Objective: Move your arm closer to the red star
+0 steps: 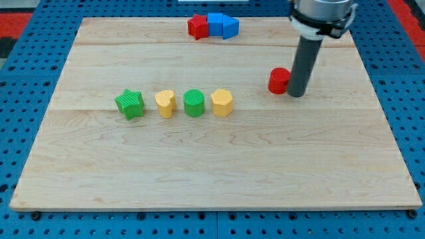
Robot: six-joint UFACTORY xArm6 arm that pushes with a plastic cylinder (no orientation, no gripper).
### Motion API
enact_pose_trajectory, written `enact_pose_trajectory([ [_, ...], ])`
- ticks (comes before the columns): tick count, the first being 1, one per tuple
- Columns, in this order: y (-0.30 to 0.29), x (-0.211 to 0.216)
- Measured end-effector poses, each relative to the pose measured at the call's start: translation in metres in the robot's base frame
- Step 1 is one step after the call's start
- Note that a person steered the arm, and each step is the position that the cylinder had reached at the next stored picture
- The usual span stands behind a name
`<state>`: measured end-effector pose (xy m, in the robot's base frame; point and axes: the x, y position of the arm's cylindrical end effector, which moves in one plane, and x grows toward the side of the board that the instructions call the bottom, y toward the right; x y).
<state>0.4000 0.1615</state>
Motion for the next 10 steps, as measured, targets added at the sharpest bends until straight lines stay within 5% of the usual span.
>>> enact_pose_trajectory([
  [1,0.027,-0.041],
  [2,-0.002,-0.106],
  [3,-0.027,-0.123],
  [6,-0.276,-0.134],
  [8,-0.284,-0.208],
  [10,-0.278,-0.209],
])
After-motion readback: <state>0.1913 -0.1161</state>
